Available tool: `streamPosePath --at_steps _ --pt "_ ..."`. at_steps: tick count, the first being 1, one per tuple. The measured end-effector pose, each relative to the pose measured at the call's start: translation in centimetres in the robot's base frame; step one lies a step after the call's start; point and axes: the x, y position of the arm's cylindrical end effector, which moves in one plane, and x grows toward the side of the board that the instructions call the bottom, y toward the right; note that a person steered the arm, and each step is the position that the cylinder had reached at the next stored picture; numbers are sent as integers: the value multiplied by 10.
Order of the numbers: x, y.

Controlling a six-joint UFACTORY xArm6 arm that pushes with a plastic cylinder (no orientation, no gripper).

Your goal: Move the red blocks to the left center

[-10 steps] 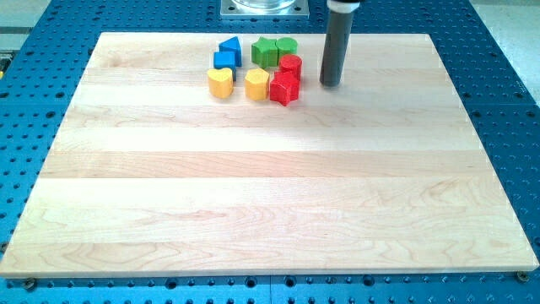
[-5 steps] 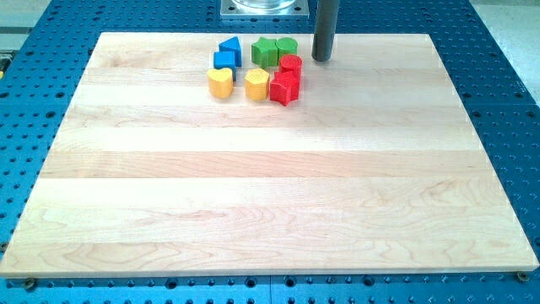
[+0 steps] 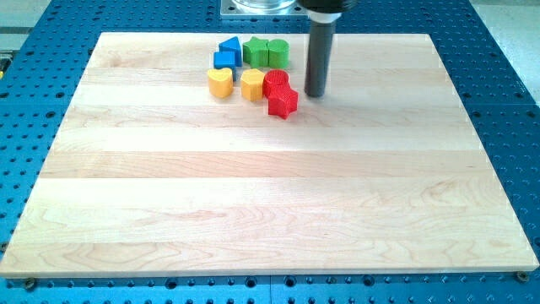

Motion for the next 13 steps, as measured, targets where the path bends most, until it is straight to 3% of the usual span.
streamPosePath --at_steps 2,4,6,8,9,10,11,12,13 --pt "-18 -35" --pt "38 -102" --pt "63 -232" --pt "85 -200" --pt "96 -260" --pt "103 -219" --pt "118 -110" --pt "100 -21" --pt "63 -24"
